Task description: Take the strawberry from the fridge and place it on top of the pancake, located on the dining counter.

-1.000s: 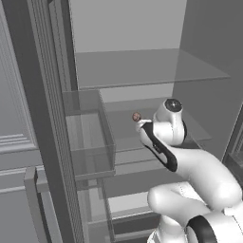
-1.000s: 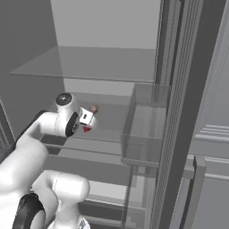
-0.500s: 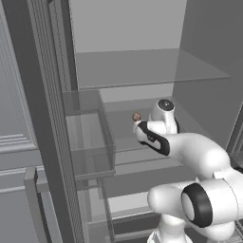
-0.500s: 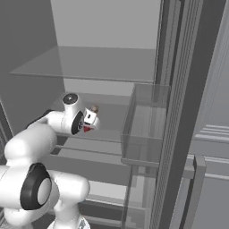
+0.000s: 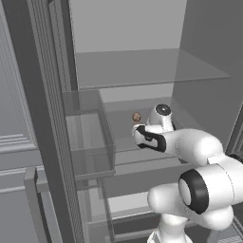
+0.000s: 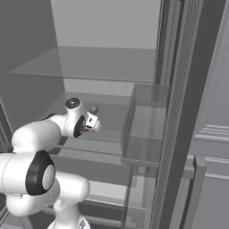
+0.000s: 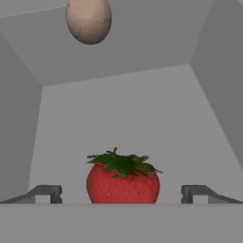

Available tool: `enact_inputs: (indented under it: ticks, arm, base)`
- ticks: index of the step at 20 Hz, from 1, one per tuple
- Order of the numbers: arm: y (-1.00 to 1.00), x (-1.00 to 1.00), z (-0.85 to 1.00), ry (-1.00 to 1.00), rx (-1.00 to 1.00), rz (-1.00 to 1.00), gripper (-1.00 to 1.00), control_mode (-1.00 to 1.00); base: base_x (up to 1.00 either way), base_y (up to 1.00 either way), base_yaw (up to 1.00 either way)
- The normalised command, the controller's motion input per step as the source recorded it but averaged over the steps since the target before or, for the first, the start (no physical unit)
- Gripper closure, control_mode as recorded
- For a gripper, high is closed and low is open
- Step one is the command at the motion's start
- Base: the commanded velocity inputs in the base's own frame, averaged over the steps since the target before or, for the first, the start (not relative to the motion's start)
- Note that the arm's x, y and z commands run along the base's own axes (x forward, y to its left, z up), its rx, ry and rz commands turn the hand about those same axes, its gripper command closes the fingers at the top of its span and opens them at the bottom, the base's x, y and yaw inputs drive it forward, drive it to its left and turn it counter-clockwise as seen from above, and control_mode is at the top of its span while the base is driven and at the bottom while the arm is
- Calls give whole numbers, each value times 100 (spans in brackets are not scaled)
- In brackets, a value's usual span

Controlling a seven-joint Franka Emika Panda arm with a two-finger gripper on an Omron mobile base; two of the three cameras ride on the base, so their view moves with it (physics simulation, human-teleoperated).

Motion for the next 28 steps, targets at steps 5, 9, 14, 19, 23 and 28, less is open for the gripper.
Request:
enact_inputs:
  ticks: [5, 9, 14, 19, 23, 28]
  arm:
    - [0, 20, -18, 0, 0, 0, -100, -100]
    - [0, 8, -19, 0, 0, 0, -100, -100]
    - [0, -28, -30, 0, 0, 0, 100, -100]
    - [0, -58, -12, -3, 0, 0, 100, -100]
    - [-4, -57, 57, -17, 0, 0, 100, -100]
    - [-14, -78, 99, -7, 3, 0, 100, -100]
  base:
    - [0, 0, 0]
    - [0, 0, 0]
    - [0, 0, 0]
    - [0, 0, 0]
    - [0, 0, 0]
    - [0, 0, 0]
